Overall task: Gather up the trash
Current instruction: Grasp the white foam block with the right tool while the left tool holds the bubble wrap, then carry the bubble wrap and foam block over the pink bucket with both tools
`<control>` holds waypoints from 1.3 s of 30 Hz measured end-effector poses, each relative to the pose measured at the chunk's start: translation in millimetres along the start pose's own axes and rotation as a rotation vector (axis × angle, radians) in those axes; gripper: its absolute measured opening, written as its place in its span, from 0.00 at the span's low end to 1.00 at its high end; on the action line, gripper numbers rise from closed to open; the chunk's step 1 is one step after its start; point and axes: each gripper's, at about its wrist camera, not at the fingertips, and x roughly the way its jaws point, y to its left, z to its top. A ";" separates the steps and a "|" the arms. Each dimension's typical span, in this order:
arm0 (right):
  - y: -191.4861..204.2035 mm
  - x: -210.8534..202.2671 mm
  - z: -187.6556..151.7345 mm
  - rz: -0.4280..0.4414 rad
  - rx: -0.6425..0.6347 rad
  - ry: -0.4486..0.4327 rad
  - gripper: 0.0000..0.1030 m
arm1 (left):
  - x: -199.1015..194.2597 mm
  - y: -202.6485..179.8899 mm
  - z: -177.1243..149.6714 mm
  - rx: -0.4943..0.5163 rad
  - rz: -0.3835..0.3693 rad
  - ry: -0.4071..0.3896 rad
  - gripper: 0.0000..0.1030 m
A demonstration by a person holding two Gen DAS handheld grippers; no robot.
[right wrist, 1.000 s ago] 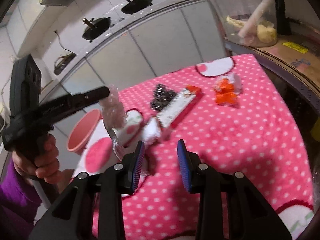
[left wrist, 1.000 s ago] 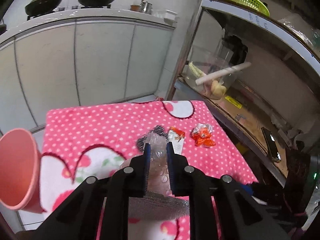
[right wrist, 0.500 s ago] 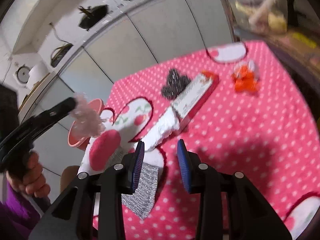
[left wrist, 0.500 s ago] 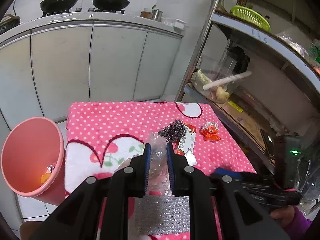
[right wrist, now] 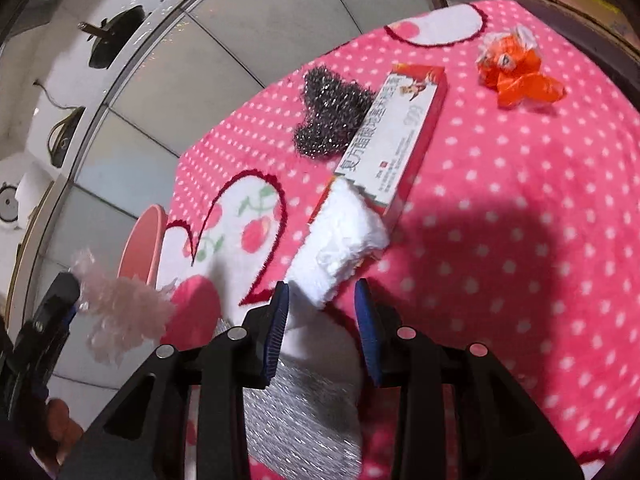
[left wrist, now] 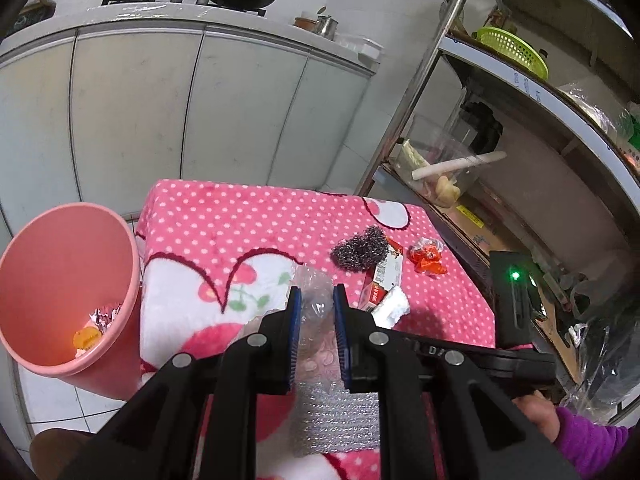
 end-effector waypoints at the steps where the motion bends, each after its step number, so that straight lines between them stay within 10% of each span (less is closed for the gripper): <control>1: 0.3 0.7 0.1 0.002 0.014 -0.012 0.34 | -0.6 2.3 -0.8 -0.006 -0.003 0.000 0.15; 22: 22.7 -37.9 -11.8 -0.002 -0.129 -0.146 0.25 | -29.6 28.6 -5.8 -0.067 0.004 -0.066 0.15; 39: 119.5 -37.6 -8.5 0.081 -0.392 -0.143 0.25 | -86.7 82.5 14.4 -0.131 0.102 -0.221 0.15</control>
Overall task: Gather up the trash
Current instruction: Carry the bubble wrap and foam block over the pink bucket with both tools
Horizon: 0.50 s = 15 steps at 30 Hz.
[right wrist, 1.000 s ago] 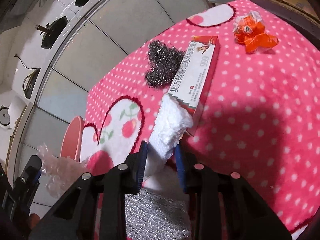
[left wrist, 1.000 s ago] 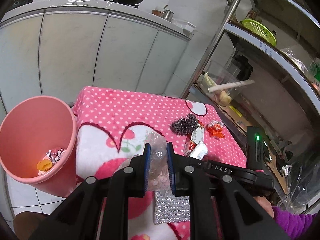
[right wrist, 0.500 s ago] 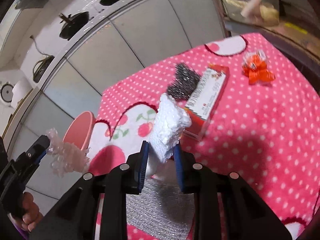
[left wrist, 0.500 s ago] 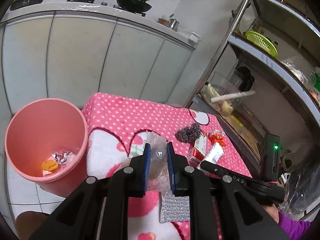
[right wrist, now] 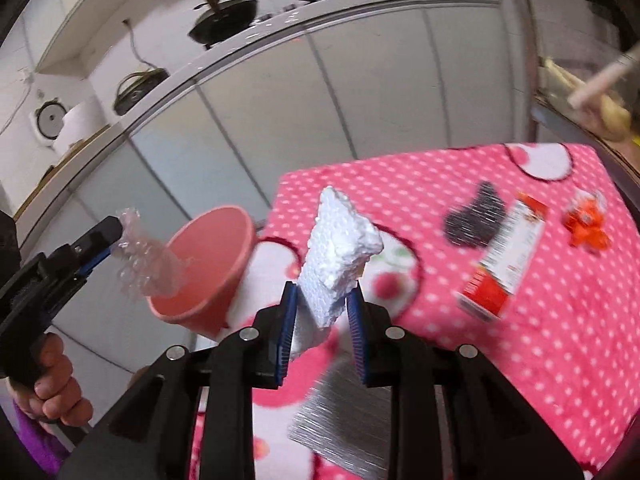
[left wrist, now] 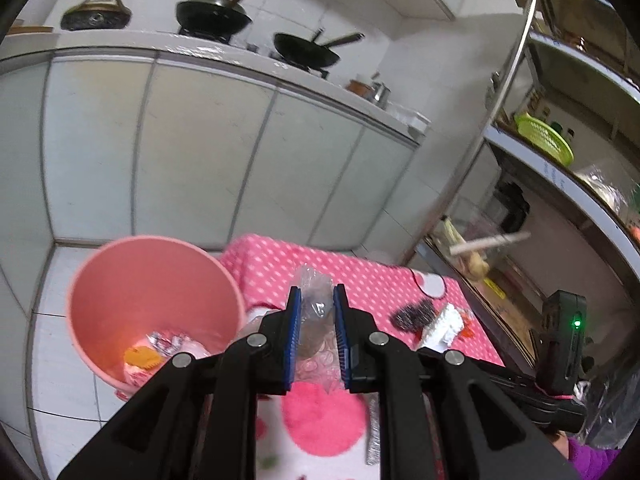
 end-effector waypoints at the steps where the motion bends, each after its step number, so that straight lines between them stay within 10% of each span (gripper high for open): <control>1: 7.8 4.0 5.7 0.018 -0.013 0.004 0.25 | -3.5 7.6 4.3 -0.005 0.014 -0.012 0.15; 15: 108.6 72.9 32.0 0.126 -0.214 0.090 0.25 | 0.5 86.0 8.7 -0.106 0.140 -0.010 0.15</control>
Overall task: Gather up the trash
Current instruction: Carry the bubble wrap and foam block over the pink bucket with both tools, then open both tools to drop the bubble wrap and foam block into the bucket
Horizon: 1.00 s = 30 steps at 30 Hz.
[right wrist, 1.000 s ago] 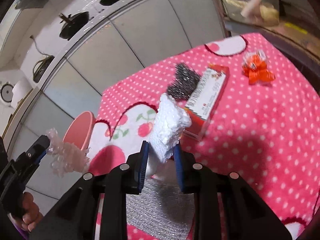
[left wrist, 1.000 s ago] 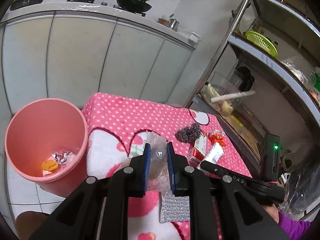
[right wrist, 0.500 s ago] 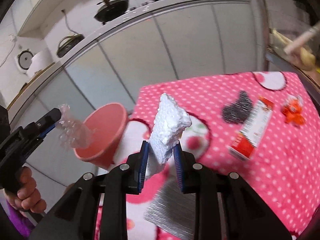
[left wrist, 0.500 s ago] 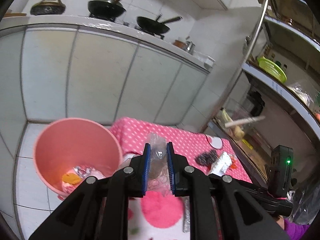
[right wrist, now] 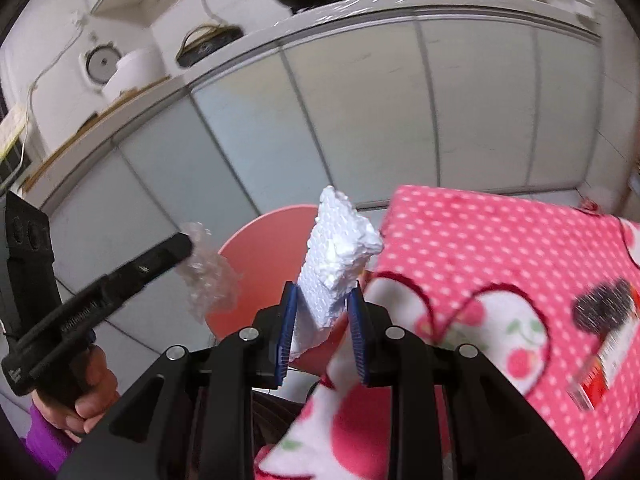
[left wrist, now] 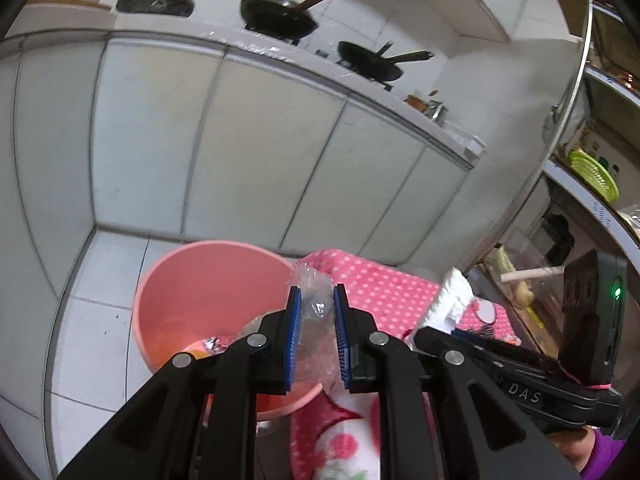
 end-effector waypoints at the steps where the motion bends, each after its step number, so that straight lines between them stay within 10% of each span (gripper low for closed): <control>1: 3.7 6.7 1.1 0.004 -0.008 0.009 0.25 | 3.5 5.0 -1.9 -0.006 0.007 0.008 0.15; 18: 26.2 89.4 -4.8 -0.032 -0.080 0.168 0.28 | 47.2 40.6 -24.1 -0.073 0.087 0.103 0.18; 30: 22.4 91.6 -3.2 -0.014 -0.064 0.179 0.38 | 41.6 44.5 -21.4 -0.103 0.106 0.091 0.40</control>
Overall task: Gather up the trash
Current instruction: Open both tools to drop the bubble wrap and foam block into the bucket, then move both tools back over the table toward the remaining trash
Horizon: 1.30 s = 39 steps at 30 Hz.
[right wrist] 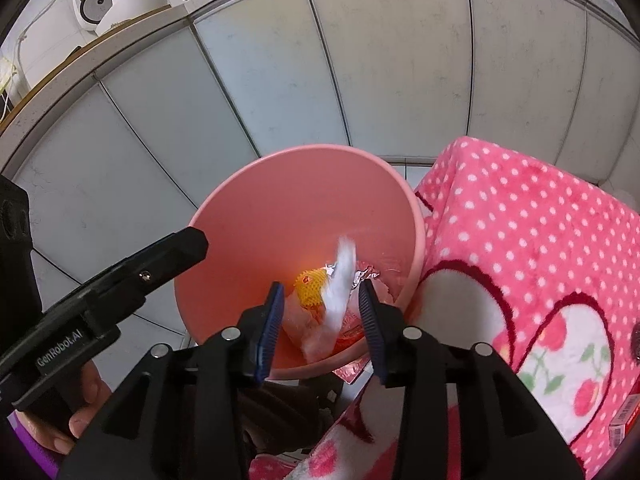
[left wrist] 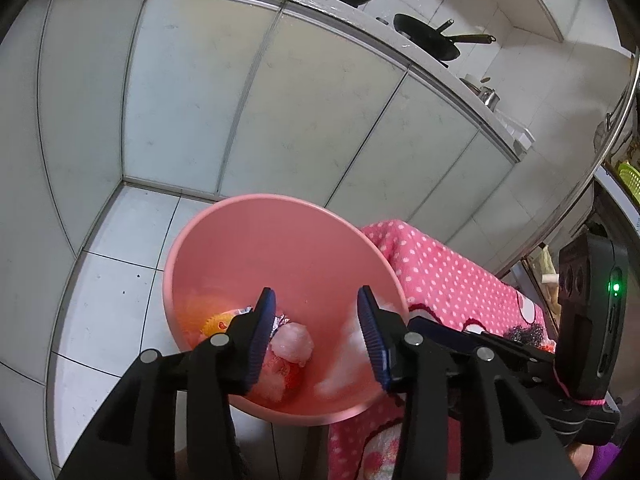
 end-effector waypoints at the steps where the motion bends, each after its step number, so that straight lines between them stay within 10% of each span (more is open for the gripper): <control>1: 0.2 -1.1 -0.4 0.000 -0.002 -0.002 0.38 | -1.6 -1.0 0.2 0.001 0.001 -0.004 0.40; 22: -12.0 -107.2 -66.1 -0.016 -0.052 -0.141 0.38 | -30.4 -54.1 -10.7 0.096 -0.067 -0.033 0.40; 39: -130.4 -194.0 -161.1 -0.177 0.204 -0.248 0.38 | -17.4 -151.9 -53.7 0.260 -0.145 0.080 0.35</control>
